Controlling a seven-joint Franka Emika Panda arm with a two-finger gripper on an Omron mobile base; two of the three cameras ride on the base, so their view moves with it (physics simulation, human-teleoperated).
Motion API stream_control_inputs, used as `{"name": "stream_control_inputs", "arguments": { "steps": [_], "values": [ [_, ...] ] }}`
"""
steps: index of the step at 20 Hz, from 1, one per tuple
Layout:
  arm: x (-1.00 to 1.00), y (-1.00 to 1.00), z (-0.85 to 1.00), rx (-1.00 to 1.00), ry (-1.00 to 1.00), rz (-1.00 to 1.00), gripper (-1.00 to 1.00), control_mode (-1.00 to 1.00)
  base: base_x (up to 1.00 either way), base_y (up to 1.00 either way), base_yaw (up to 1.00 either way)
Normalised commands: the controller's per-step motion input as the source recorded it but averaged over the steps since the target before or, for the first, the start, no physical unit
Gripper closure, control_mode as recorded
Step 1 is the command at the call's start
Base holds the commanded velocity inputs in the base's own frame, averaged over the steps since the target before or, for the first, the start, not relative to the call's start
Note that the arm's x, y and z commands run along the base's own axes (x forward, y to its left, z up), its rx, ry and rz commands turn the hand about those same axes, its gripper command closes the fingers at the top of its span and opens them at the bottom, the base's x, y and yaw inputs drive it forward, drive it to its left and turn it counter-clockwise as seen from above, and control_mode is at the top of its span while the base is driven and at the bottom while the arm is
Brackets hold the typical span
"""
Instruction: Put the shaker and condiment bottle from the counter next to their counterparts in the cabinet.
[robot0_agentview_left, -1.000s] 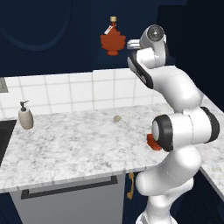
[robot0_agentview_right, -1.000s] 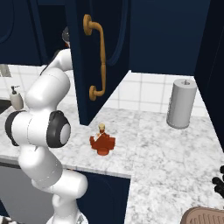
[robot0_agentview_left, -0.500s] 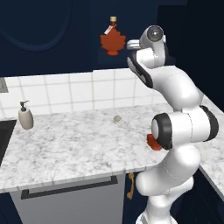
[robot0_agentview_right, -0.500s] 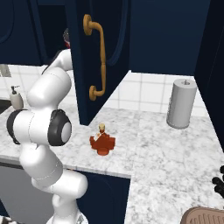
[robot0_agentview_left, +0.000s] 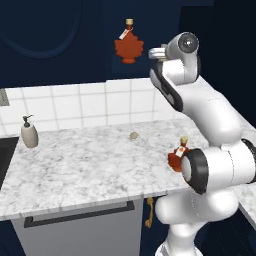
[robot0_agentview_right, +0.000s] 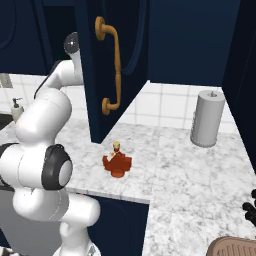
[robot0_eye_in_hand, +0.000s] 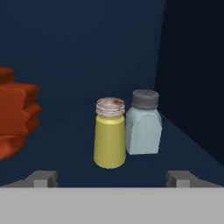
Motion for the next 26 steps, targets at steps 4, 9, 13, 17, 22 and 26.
{"name": "stream_control_inputs", "arguments": {
  "steps": [4, 9, 13, 17, 22, 26],
  "values": [
    [-0.98, 0.04, 0.00, 0.00, -0.09, 0.14, -1.00, -1.00, 0.00, 0.00, 0.00],
    [-0.84, 0.73, -0.04, -0.05, -0.01, 0.03, -1.00, -1.00, 0.00, 0.00, 0.00],
    [-0.76, 1.00, -0.16, -0.06, 0.00, -0.31, -1.00, -1.00, 0.00, 0.00, 0.00],
    [-0.99, 0.70, -0.14, 0.00, 0.00, -0.40, -1.00, -1.00, 0.00, 0.00, 0.00],
    [-1.00, 0.18, -0.17, 0.11, 0.00, -0.48, -1.00, -1.00, 0.00, 0.00, 0.00],
    [-0.81, 0.00, -0.26, 0.23, 0.00, -0.46, -1.00, -1.00, 0.00, 0.00, 0.00]
  ]
}}
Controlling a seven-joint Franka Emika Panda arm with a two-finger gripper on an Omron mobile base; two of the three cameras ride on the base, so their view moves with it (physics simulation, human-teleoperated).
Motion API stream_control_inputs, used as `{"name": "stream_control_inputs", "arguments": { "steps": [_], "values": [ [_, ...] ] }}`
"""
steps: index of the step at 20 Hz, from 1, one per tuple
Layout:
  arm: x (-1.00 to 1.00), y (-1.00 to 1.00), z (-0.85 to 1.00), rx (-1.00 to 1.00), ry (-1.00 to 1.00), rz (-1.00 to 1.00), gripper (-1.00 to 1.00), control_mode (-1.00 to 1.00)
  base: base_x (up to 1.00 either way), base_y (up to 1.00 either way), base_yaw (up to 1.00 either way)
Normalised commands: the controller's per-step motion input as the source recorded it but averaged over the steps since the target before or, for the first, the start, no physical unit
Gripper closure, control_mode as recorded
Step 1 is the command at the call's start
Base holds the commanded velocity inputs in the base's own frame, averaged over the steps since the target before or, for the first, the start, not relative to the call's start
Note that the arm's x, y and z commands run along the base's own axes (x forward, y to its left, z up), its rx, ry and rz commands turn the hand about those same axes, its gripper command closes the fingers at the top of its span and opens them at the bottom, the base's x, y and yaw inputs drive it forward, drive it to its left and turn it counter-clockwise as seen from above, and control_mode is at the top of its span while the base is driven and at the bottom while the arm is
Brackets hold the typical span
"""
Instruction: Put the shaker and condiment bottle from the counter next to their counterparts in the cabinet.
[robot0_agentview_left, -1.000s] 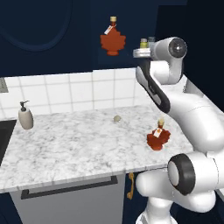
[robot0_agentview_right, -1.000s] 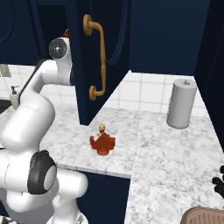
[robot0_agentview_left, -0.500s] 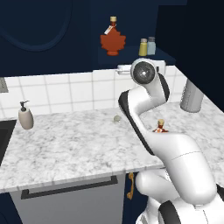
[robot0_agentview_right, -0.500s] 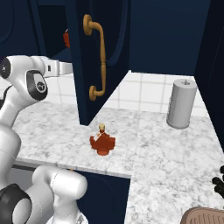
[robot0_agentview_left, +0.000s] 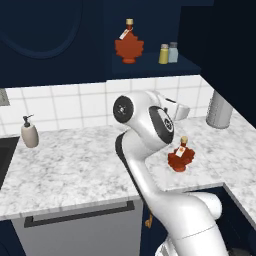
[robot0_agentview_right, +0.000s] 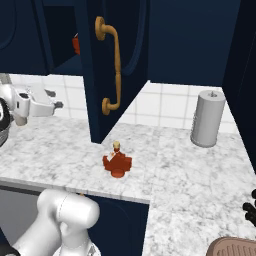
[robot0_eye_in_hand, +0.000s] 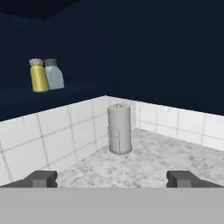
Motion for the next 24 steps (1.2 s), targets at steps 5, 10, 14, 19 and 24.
{"name": "stream_control_inputs", "arguments": {
  "steps": [5, 10, 14, 19, 24],
  "values": [
    [-0.05, -0.57, -0.52, 0.30, 0.00, -0.25, -1.00, -1.00, 0.00, 0.00, 0.00],
    [-0.01, -0.50, -0.80, 0.31, -0.02, -0.25, -1.00, -1.00, 0.00, 0.00, 0.00],
    [-0.52, 0.03, -1.00, 0.12, -0.26, -0.20, -1.00, -1.00, 0.00, 0.00, 0.00],
    [-0.64, 0.87, -1.00, -0.08, -0.38, -0.13, -1.00, -1.00, 0.00, 0.00, 0.00],
    [0.41, 0.91, -1.00, -0.20, -0.23, -0.03, -1.00, -1.00, 0.00, 0.00, 0.00]
  ]
}}
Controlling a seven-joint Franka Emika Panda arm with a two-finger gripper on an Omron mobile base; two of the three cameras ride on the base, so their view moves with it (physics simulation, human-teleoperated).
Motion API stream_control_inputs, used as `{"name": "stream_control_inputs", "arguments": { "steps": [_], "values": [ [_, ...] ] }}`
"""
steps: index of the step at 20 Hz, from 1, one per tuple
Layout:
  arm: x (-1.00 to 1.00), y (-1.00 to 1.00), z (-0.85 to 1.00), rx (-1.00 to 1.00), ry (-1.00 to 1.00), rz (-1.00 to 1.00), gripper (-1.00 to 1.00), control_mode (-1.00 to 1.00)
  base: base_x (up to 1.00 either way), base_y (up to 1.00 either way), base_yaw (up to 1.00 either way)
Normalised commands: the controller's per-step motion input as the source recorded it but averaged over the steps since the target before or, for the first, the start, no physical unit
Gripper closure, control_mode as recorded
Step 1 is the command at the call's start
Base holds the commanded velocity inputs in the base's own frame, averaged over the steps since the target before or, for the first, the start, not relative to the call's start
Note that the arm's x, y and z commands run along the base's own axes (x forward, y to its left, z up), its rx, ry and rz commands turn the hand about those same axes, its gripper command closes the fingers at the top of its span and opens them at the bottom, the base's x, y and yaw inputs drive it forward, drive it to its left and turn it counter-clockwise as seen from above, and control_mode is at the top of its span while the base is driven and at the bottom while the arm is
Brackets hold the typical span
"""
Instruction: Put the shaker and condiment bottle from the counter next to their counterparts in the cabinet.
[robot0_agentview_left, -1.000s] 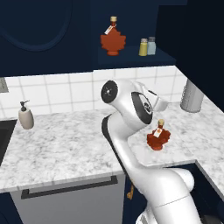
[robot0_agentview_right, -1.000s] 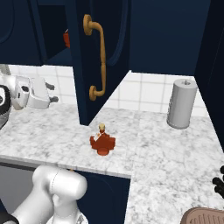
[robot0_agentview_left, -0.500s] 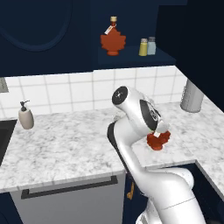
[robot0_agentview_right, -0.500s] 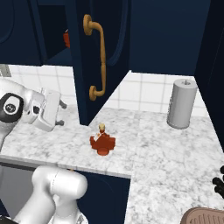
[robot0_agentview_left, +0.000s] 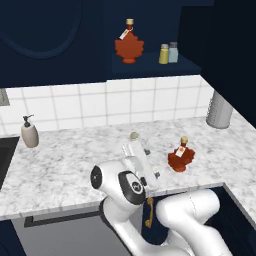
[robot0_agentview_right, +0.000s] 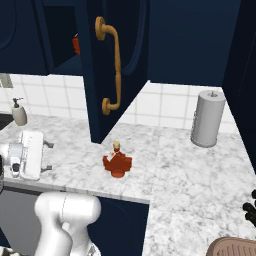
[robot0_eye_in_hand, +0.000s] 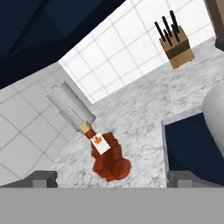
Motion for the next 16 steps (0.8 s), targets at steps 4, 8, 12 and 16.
{"name": "stream_control_inputs", "arguments": {
  "steps": [4, 8, 12, 16],
  "values": [
    [1.00, 0.61, -1.00, -0.24, 0.00, 0.01, -1.00, -1.00, 0.00, 0.00, 0.00],
    [1.00, 0.44, -0.89, -0.26, 0.07, 0.00, -1.00, -1.00, 0.00, 0.00, 0.00],
    [0.77, -0.19, 0.01, -0.18, 0.37, -0.05, -1.00, -1.00, 0.00, 0.00, 0.00],
    [0.24, -0.22, 0.06, 0.00, 0.46, -0.49, -1.00, -1.00, 0.00, 0.00, 0.00]
  ]
}}
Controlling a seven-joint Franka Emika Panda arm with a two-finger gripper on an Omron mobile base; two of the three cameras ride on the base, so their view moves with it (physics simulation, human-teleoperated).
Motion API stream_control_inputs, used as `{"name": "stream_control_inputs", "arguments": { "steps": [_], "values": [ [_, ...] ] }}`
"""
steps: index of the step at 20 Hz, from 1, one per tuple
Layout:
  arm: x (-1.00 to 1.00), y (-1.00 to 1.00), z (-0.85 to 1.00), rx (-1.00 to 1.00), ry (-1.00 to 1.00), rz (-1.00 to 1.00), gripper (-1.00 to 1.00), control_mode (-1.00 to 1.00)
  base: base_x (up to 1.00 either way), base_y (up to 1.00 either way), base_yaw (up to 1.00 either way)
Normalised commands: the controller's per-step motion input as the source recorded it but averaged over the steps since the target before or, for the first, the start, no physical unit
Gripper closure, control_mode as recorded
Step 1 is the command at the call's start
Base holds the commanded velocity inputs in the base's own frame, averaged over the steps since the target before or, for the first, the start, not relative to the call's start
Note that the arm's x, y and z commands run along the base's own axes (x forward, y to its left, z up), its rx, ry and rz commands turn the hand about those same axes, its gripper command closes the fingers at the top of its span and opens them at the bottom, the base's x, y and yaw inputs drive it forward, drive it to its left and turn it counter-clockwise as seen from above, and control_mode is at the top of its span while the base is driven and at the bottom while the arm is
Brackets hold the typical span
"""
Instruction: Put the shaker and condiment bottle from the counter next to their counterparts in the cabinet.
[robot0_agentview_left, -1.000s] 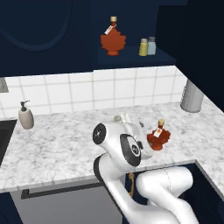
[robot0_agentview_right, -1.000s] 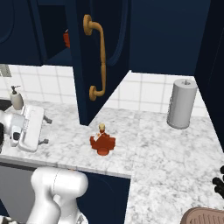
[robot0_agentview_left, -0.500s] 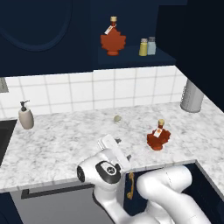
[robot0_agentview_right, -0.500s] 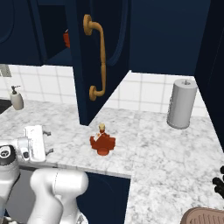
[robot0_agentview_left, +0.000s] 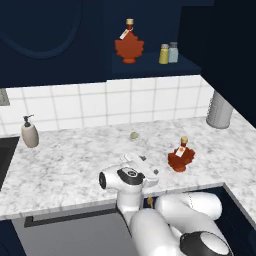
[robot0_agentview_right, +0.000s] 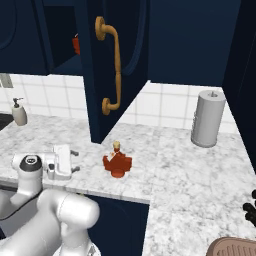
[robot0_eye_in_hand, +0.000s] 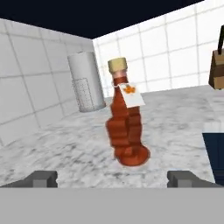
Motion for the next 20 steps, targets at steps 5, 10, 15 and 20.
{"name": "stream_control_inputs", "arguments": {
  "steps": [5, 10, 15, 20],
  "values": [
    [-0.03, -0.03, 0.00, -0.02, 0.22, -0.25, -1.00, -1.00, 0.00, 0.00, 0.00],
    [0.00, -0.26, 0.20, 0.23, 0.00, -0.14, -1.00, -1.00, 0.00, 0.00, 0.00],
    [0.00, -0.67, 0.34, 0.00, 0.01, -0.05, -1.00, -1.00, 0.00, 0.00, 0.00],
    [0.00, -0.12, 0.01, 0.00, 0.00, 0.00, -1.00, -1.00, 0.00, 0.00, 0.00]
  ]
}}
